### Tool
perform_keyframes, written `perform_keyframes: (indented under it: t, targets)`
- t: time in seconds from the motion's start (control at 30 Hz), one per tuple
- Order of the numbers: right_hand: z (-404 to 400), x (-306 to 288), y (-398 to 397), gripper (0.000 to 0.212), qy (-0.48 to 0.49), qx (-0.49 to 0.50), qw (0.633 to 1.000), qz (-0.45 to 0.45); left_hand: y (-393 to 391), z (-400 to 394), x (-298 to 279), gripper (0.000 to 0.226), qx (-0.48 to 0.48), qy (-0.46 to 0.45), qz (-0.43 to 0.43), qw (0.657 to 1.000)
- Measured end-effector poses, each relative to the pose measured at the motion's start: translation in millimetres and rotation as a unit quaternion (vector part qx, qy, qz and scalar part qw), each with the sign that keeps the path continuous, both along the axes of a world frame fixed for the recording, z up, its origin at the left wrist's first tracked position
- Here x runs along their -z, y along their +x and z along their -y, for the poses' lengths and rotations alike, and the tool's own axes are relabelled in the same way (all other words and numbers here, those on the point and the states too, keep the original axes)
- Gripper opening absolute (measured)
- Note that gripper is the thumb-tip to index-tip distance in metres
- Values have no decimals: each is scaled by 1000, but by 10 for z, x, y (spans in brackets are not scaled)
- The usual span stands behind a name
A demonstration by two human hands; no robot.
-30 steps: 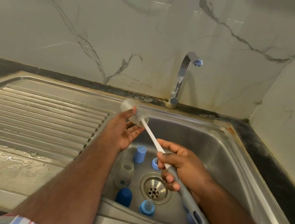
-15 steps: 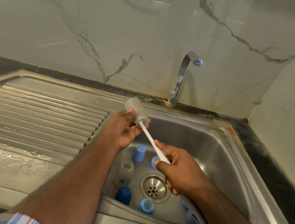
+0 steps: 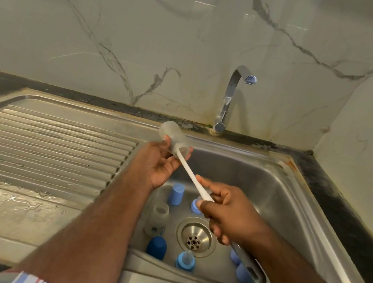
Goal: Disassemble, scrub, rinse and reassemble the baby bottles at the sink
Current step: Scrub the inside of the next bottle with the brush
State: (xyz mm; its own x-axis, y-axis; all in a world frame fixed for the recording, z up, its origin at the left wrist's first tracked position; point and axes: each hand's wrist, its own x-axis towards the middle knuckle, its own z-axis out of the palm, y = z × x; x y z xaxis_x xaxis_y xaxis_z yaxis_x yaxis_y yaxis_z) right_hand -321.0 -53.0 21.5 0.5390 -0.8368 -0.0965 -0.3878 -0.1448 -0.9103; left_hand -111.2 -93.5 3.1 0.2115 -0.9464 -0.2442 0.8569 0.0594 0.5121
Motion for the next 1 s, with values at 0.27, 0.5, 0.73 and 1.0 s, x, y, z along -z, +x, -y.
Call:
perform_keyframes:
  t: [0.27,0.5,0.73,1.0]
  targets:
    - [-63,-3,126,44,139,63,968,197,-47,-17,-12,21,1,-23,14,1000]
    - [-52,25,42,52,43,4,998,49,7,-16,-14,24,-7,-17,11,1000]
    - [-57,57,68,53,-117,50,989,-81,-29,-26,-18,26,-4,-15,11,1000]
    - [-91,27,107,51,122,4,981,153,-23,-15,-38,27,-7,-31,3,999]
